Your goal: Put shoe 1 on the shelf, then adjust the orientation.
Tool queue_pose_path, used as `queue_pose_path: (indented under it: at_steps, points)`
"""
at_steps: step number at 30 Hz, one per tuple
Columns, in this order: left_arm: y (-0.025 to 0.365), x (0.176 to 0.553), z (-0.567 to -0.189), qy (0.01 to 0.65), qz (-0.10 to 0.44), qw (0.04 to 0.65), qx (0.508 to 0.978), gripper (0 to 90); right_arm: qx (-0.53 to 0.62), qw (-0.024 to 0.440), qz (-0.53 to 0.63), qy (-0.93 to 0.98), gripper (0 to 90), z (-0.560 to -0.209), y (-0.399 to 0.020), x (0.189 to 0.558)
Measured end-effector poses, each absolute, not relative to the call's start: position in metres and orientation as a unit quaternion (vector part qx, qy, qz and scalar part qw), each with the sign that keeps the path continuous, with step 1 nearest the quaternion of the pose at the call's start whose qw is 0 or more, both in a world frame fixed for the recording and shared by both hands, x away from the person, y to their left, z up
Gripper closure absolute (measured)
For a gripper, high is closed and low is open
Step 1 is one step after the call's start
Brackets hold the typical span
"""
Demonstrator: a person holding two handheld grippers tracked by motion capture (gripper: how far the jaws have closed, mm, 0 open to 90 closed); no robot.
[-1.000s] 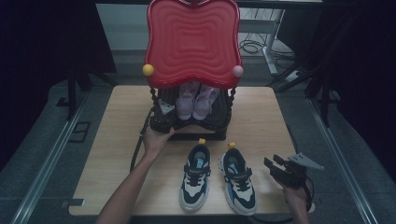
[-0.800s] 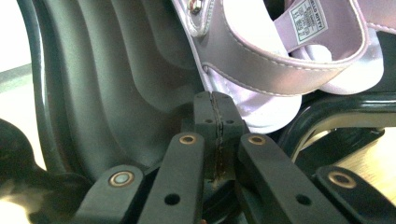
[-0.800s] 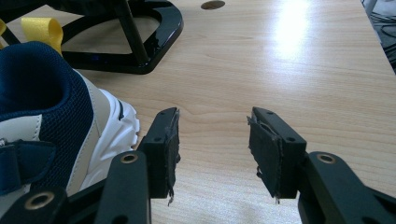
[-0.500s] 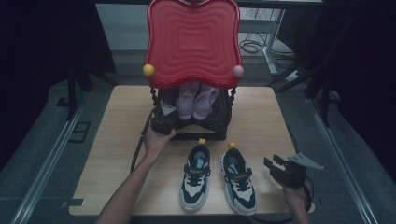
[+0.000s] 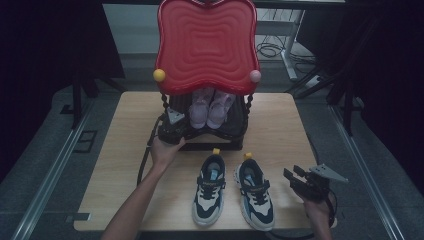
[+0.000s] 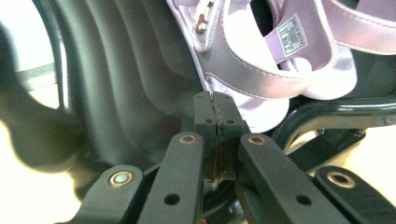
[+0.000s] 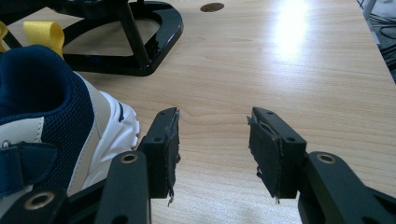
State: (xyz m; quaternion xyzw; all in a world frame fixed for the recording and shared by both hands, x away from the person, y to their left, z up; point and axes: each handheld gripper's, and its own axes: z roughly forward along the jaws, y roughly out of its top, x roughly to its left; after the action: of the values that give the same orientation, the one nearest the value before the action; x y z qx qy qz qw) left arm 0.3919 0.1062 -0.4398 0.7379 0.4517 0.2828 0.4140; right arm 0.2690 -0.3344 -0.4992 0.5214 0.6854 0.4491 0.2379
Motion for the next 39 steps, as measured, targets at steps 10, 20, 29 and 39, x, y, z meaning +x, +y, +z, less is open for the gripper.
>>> queue_pose_path:
  at_steps: [10,20,29,39]
  points:
    - [0.124,0.364,-0.439,0.427,0.247,0.432,0.755,82.5,0.52,0.237,0.45,0.687,52.6,-0.499,-0.332,0.269]
    - [0.142,0.341,-0.438,0.419,0.192,0.437,0.772,61.4,0.519,0.235,0.448,0.689,52.6,-0.5,-0.331,0.27]
    - [0.155,0.316,-0.447,0.418,0.177,0.425,0.783,50.3,0.519,0.235,0.449,0.688,52.5,-0.499,-0.331,0.269]
    - [0.176,0.295,-0.466,0.436,0.166,0.413,0.782,43.3,0.511,0.235,0.458,0.689,54.5,-0.493,-0.329,0.27]
